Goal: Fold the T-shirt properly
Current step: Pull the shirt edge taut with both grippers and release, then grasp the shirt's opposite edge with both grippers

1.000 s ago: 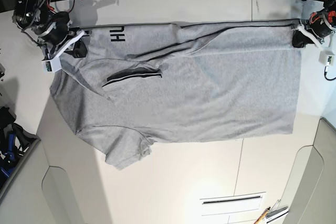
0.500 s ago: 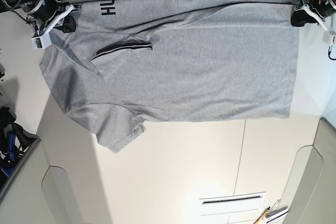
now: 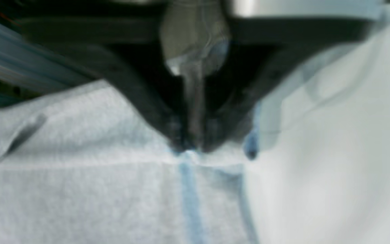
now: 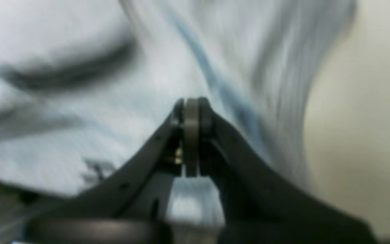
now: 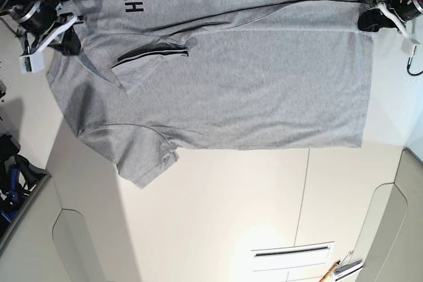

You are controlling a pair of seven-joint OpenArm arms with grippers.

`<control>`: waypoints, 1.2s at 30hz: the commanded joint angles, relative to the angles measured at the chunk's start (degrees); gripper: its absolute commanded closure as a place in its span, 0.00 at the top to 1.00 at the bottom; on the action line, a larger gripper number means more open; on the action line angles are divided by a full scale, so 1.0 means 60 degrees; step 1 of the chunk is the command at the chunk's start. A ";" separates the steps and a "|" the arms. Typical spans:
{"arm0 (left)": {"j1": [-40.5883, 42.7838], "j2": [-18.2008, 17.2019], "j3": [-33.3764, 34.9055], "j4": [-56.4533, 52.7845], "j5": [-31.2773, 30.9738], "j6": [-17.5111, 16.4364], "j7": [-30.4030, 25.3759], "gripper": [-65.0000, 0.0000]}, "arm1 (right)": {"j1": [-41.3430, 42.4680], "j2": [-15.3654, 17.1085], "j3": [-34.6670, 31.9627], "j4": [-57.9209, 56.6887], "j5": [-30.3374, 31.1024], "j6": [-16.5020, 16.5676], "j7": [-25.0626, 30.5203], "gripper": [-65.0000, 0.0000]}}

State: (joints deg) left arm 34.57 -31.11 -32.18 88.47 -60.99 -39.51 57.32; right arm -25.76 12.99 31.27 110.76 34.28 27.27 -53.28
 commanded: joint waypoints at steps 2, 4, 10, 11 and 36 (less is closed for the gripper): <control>0.0025 -0.0186 -0.0466 0.0390 -0.0175 -0.0082 -0.0011 0.36 | 0.0313 0.0106 0.0066 0.0419 0.0055 0.0022 0.0208 0.16; -0.0022 -0.0186 -0.0852 0.0659 -0.0229 -0.0082 -0.0011 0.36 | 0.0812 0.0109 0.0066 0.0521 -0.0295 0.0022 0.0481 0.23; -0.0051 -0.0193 -0.1698 0.1151 -0.0244 -0.0082 -0.0029 0.40 | 0.2554 0.0506 0.0062 0.0004 -0.2401 -0.0011 0.1275 0.45; -0.0051 -0.0193 -0.1701 0.1195 -0.0277 -0.0082 -0.0066 0.43 | 0.2863 0.0699 0.0062 -0.0357 -0.2433 -0.0007 0.1366 0.48; -0.1020 -0.0186 -0.1690 0.1191 0.0160 -0.0082 -0.0430 0.47 | 0.7756 0.1985 -0.4492 -0.9712 -0.1016 0.0994 0.1384 0.30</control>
State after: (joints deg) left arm 28.51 -30.98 -41.85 94.85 -59.16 -39.51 55.83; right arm 20.53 24.58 4.51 52.29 29.95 33.45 -42.41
